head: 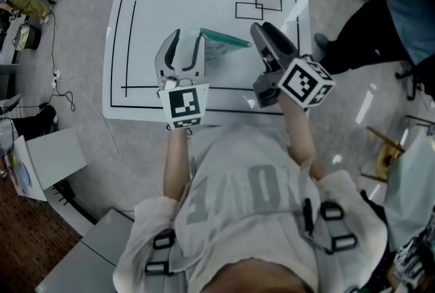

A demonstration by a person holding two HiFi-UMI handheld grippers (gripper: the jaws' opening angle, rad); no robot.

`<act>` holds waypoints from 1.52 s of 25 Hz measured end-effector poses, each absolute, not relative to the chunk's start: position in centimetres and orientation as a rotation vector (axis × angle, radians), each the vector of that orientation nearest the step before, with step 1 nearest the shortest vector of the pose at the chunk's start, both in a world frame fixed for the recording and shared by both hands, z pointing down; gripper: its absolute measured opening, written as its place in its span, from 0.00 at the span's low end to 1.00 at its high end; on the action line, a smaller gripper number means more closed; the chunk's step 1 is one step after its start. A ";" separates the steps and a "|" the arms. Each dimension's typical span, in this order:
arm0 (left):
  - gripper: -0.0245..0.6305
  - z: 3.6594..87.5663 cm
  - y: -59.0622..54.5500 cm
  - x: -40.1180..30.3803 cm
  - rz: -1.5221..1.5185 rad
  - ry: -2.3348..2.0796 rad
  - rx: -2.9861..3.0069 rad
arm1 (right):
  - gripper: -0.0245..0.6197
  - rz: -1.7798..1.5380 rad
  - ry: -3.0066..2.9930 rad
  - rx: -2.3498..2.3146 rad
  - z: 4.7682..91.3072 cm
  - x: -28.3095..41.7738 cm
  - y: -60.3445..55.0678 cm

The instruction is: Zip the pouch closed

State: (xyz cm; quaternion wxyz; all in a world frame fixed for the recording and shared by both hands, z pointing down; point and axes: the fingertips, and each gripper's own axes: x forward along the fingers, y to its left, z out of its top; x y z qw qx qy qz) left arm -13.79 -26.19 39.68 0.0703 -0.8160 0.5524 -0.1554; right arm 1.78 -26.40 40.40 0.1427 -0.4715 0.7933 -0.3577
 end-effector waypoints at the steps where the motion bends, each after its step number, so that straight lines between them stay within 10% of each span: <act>1: 0.29 39.6 -26.3 -13.6 -0.457 1.658 -2.467 | 0.26 -1.027 2.282 -1.357 40.3 1.7 -26.4; 29: 0.33 33.8 -25.1 -13.9 -0.176 1.742 -2.506 | 0.24 -0.649 2.368 -1.533 36.6 4.2 -25.8; 33: 0.06 32.7 -24.1 -14.7 -0.072 1.823 -2.411 | 0.12 -0.538 2.425 -1.561 36.2 3.6 -25.3; 38: 0.05 33.2 -23.5 -15.1 -0.040 1.855 -2.411 | 0.09 -0.348 2.556 -1.620 36.3 2.2 -24.7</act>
